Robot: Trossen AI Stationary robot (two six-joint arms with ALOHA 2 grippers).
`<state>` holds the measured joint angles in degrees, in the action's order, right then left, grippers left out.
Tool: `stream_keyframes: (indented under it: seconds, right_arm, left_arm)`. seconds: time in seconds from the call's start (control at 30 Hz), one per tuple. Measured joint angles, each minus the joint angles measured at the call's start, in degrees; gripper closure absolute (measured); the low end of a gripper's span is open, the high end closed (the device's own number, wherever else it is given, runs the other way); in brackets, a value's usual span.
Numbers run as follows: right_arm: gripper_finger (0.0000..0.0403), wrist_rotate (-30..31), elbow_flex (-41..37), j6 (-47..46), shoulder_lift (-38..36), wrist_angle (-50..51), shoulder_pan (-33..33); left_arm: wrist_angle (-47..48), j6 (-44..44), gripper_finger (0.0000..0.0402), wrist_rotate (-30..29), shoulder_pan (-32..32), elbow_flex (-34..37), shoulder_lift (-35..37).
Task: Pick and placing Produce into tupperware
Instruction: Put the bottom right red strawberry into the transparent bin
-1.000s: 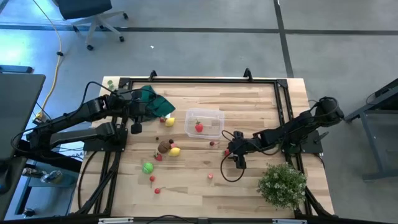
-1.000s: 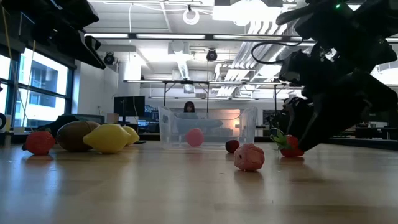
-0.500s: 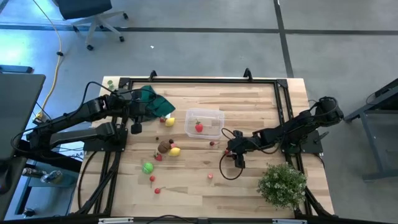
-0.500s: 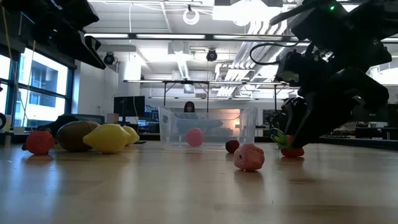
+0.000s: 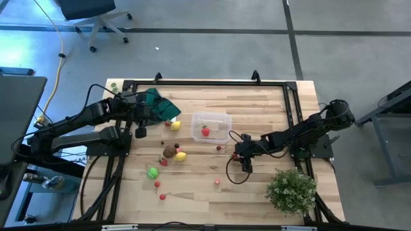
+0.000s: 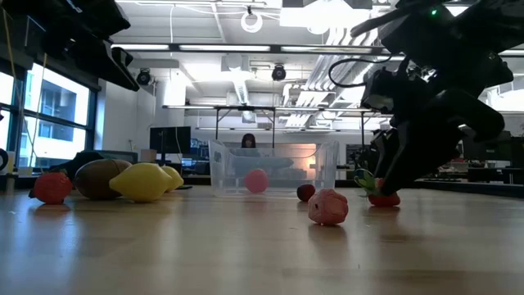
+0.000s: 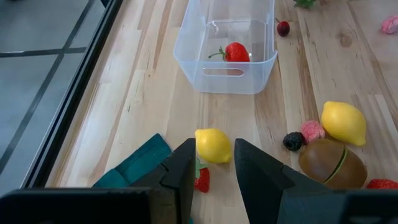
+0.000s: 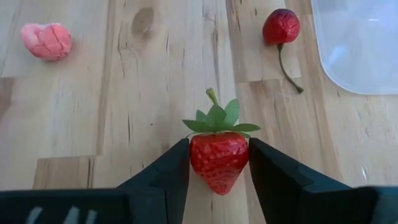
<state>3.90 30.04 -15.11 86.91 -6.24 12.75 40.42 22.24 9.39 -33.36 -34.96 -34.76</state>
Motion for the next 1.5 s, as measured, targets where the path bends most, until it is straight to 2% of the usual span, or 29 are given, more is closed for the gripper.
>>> stream_keyframes:
  seconds: [0.37,0.5,0.67,0.8,1.0,1.17,1.33,1.5]
  right_arm:
    - [0.0258,-1.1,0.4,-5.6,0.0,-0.4,0.0]
    - [0.0263,-2.6,2.8,-5.2,-0.1,0.3,0.0]
    - [0.0274,-3.5,8.8,-2.6,-1.3,5.8,0.0]
    - [0.0276,-1.4,17.4,-2.4,-1.9,15.1,0.0]
    - [0.0276,7.9,36.4,-4.6,-1.4,30.2,-0.1]
    - [0.0276,16.7,50.9,-10.5,0.1,41.1,-2.6]
    - [0.0277,19.1,65.0,-20.9,7.2,55.7,-6.9]
    - [0.0277,17.1,78.9,-33.2,18.4,71.7,-11.0]
  left_arm:
    - [0.0,0.0,0.0302,0.0,0.0,0.0,0.0]
    - [0.0,0.0,0.0302,0.0,0.0,0.0,0.0]
    - [0.0,0.0,0.0302,0.0,0.0,0.0,0.0]
    - [0.0,0.0,0.0302,0.0,0.0,0.0,0.0]
    - [0.0,0.0,0.0302,0.0,0.0,0.0,0.0]
    - [0.0,0.0,0.0302,0.0,0.0,0.0,0.0]
    - [0.0,0.0,0.0302,0.0,0.0,0.0,0.0]
    - [0.0,0.0,0.0302,0.0,0.0,0.0,0.0]
